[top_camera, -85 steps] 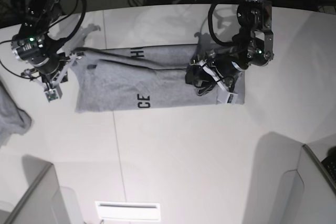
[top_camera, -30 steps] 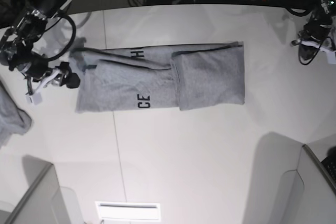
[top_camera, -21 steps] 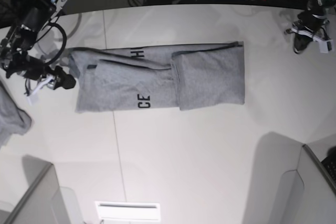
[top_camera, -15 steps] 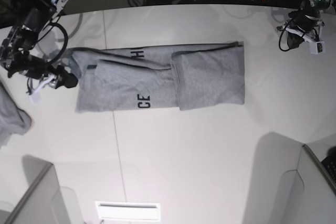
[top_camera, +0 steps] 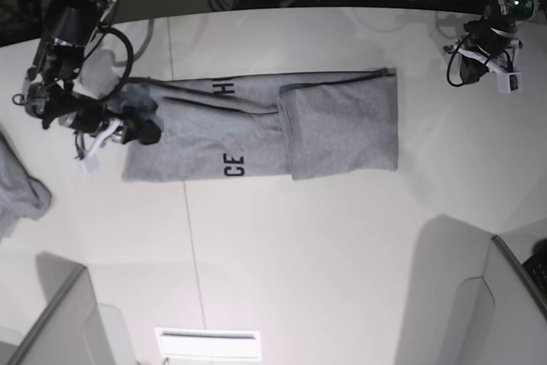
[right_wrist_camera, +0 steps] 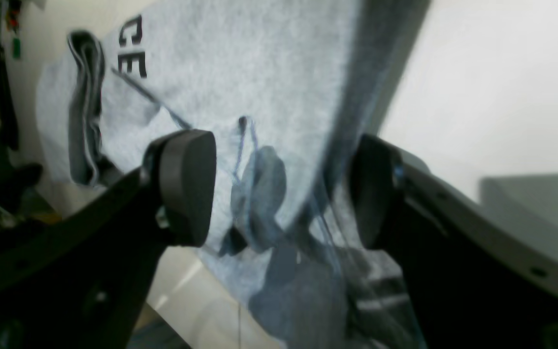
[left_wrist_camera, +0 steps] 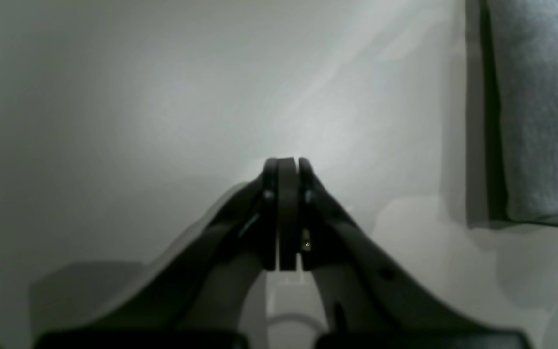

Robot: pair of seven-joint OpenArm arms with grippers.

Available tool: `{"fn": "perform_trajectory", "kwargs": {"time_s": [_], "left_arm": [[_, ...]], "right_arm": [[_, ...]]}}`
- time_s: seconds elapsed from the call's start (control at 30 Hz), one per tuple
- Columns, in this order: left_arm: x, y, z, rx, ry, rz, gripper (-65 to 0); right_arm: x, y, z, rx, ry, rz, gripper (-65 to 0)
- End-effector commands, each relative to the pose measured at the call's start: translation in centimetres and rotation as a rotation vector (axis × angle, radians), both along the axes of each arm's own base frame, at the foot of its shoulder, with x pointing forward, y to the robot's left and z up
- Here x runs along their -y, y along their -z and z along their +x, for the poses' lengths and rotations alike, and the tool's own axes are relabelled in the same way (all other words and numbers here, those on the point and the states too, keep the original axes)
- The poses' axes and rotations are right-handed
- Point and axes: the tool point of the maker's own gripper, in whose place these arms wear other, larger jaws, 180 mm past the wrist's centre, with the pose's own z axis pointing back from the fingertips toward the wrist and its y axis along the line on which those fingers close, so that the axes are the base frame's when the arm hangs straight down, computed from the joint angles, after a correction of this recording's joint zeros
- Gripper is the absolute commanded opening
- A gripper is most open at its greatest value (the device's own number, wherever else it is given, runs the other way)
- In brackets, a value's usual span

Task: Fold the T-shirt properly
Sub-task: 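Move the right gripper to the other strip end and pinch it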

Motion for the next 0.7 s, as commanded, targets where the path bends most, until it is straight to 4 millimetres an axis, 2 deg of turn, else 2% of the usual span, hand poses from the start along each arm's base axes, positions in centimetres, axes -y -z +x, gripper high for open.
{"fn": "perform_trajectory", "kwargs": {"time_s": [0.0,0.13,0.33,0.43,0.53,0.6,0.67], "left_arm": [[-0.5,-1.4,1.1,0.054,0.007,0.018,-65.0],[-0.3,-1.4,1.6,0.063,0.006,0.011,-65.0],[5.4,0.2,4.1,0.047,0.151,-0.059,-65.0],[5.5,1.0,4.8,0.034,0.116,-0.081,-65.0],[5.6,1.0,5.6,0.043,0.107,-0.088,-65.0],[5.6,0.8,5.9,0.051,0.108,-0.088,-65.0],[5.6,0.5,6.4,0.061,0.109,-0.087,-65.0]], "right_arm": [[0.1,1.2,-1.9,-0.074,-0.055,-0.057,-24.6],[-0.5,0.3,-2.2,-0.039,-0.096,-0.101,-24.6],[-0.2,-0.2,-1.2,-0.015,-0.093,-0.110,-24.6],[-0.5,-0.3,-0.5,-0.015,-0.094,-0.097,-24.6],[-0.8,0.5,-0.3,-0.047,-0.083,-0.063,-24.9],[-0.9,1.0,-0.5,-0.067,-0.076,-0.047,-28.5],[-0.9,1.1,-0.3,-0.056,-0.061,-0.042,-37.4]]}}
